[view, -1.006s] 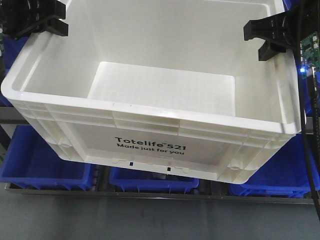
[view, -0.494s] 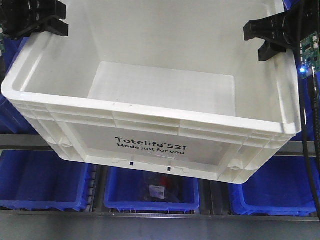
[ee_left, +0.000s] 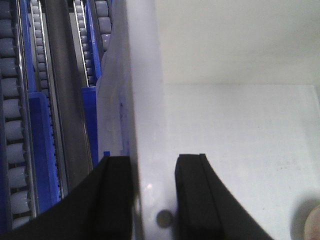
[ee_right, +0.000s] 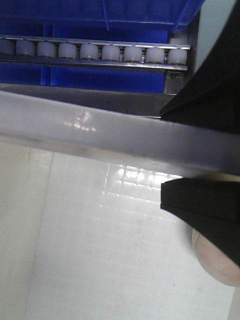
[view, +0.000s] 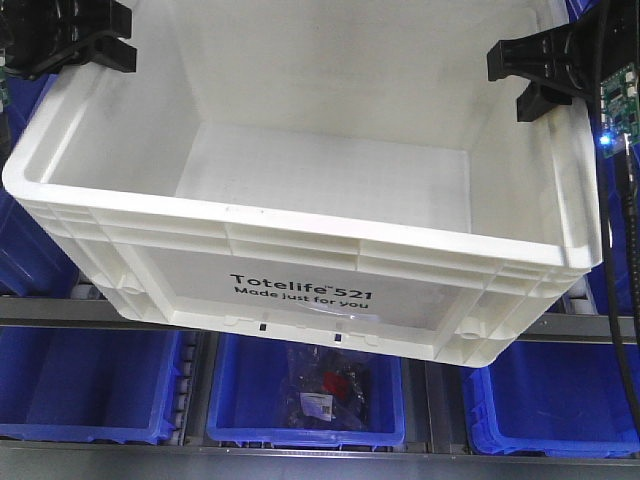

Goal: Place moving items into box and shelve
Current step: 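Hold the crate above the shelf's roller lane with both grippers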

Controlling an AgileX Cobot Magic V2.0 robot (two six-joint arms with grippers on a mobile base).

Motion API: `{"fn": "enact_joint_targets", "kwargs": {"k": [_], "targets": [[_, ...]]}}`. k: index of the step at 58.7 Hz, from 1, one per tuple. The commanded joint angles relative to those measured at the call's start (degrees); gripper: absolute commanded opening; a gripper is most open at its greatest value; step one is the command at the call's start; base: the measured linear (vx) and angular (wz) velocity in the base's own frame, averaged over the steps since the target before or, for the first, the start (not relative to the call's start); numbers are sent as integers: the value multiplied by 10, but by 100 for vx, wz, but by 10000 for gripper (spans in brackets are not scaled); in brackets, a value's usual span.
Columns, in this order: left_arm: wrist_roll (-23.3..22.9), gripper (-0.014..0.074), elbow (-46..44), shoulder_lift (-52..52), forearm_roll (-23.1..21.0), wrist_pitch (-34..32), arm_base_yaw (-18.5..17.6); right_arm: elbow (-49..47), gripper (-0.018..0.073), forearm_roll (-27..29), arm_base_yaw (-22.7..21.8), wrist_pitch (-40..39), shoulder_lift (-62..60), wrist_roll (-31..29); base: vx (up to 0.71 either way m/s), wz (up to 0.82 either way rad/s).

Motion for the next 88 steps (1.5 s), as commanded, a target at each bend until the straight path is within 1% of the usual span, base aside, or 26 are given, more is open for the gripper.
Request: {"fn": "enact_joint_targets", "kwargs": {"k": [1, 61, 73, 88], "targets": [[1, 3, -28, -31, -79, -64, -12, -27, -4, 30, 6, -72, -24, -12, 3, -1], [0, 3, -28, -31, -84, -64, -12, -27, -4, 30, 6, -72, -24, -12, 0, 0], [0, 3, -28, -31, -84, -55, -12, -27, -4, 32, 6, -72, -24, -12, 0, 0], [0, 3, -28, -7, -84, -42, -12, -27, -4, 26, 6, -96, -24, -12, 0, 0]]}}
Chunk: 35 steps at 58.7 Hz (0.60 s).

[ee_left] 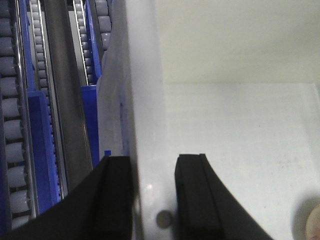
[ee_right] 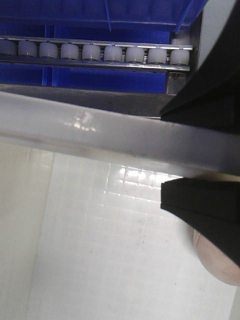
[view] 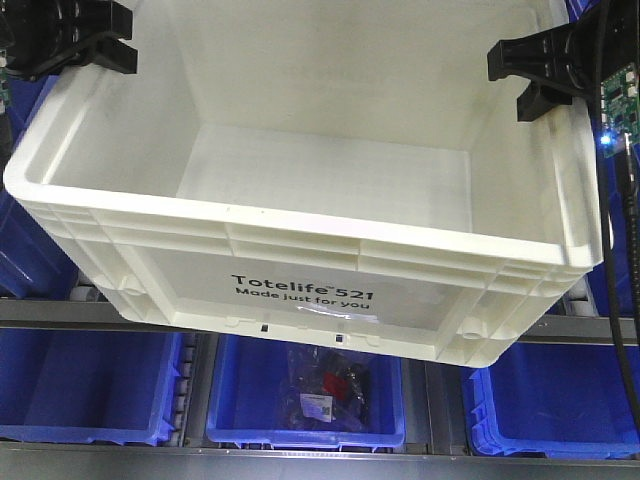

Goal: Place moving items into box and shelve
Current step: 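Hold the crate above the shelf's roller lane with both grippers, then push the crate with both grippers farther onto the roller lane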

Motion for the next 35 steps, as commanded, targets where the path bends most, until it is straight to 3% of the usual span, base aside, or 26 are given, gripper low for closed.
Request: {"fn": "enact_joint_targets", "kwargs": {"k": [1, 35], "targets": [[0, 3, -28, -12, -84, -45, -12, -27, -4, 25, 6, -92, -24, -11, 0, 0], [2, 3, -28, 45, -84, -37, -12, -27, -4, 1, 6, -108, 0, -11, 0, 0]]}}
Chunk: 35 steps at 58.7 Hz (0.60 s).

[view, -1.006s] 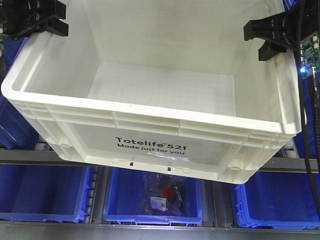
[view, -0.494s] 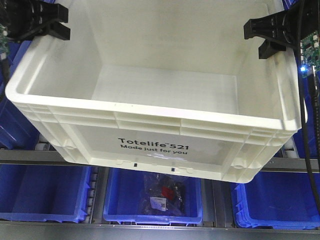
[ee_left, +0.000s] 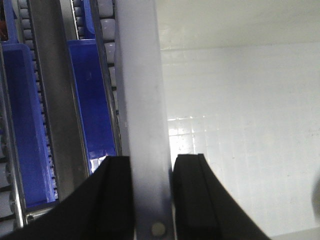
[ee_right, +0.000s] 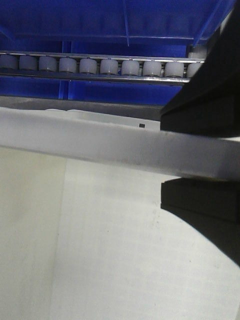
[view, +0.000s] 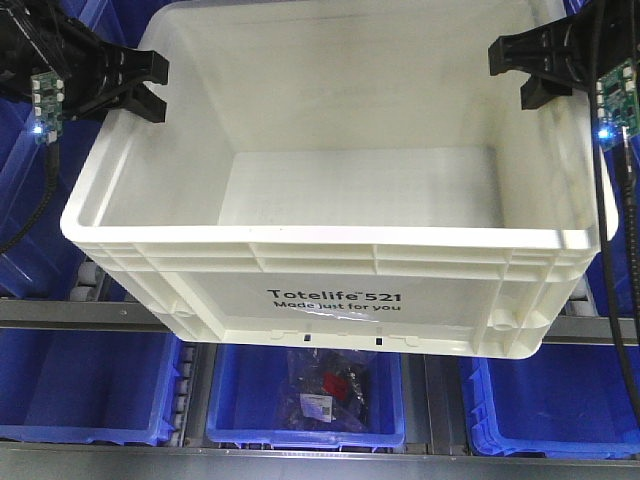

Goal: Place moving items into box and shelve
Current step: 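Push the crate with both grippers farther onto the roller lane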

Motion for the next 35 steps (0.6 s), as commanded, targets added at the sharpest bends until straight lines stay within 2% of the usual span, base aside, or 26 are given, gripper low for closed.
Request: {"fn": "enact_joint_targets", "kwargs": {"k": [1, 10, 23, 35], "targets": [[2, 3, -28, -27, -71, -59, -11, -27, -4, 30, 6, -83, -12, -10, 0, 0], [2, 3, -28, -25, -71, -79, -11, -27, -4, 7, 6, -98, 3, -11, 0, 0], [36, 3, -28, -11, -76, -92, -11, -27, -4, -26, 6, -125, 15, -11, 0, 0], [36, 3, -28, -3, -85, -133, -11, -27, -4, -45, 6, -154, 26, -11, 0, 0]]}}
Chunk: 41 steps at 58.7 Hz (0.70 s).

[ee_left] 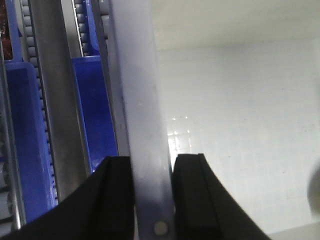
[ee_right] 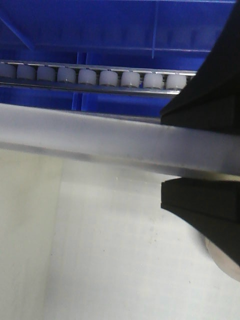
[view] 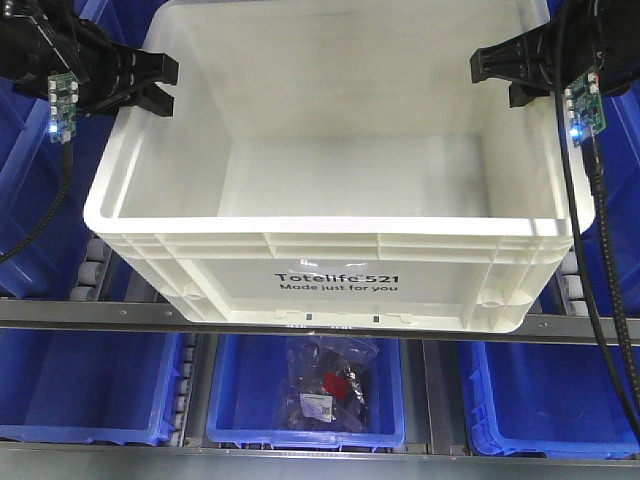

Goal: Place moving items into box and shelve
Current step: 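Push the crate with both grippers farther onto the roller lane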

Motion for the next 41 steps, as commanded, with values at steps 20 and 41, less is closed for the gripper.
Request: {"fn": "enact_joint_targets", "kwargs": {"k": [20, 41], "targets": [[36, 3, -28, -12, -75, -94, -11, -27, -3, -32, 5, -136, -1, -9, 0, 0], [40, 3, -28, -9, -75, -161, -11, -27, -3, -39, 5, -176, 26, -9, 0, 0]]}}
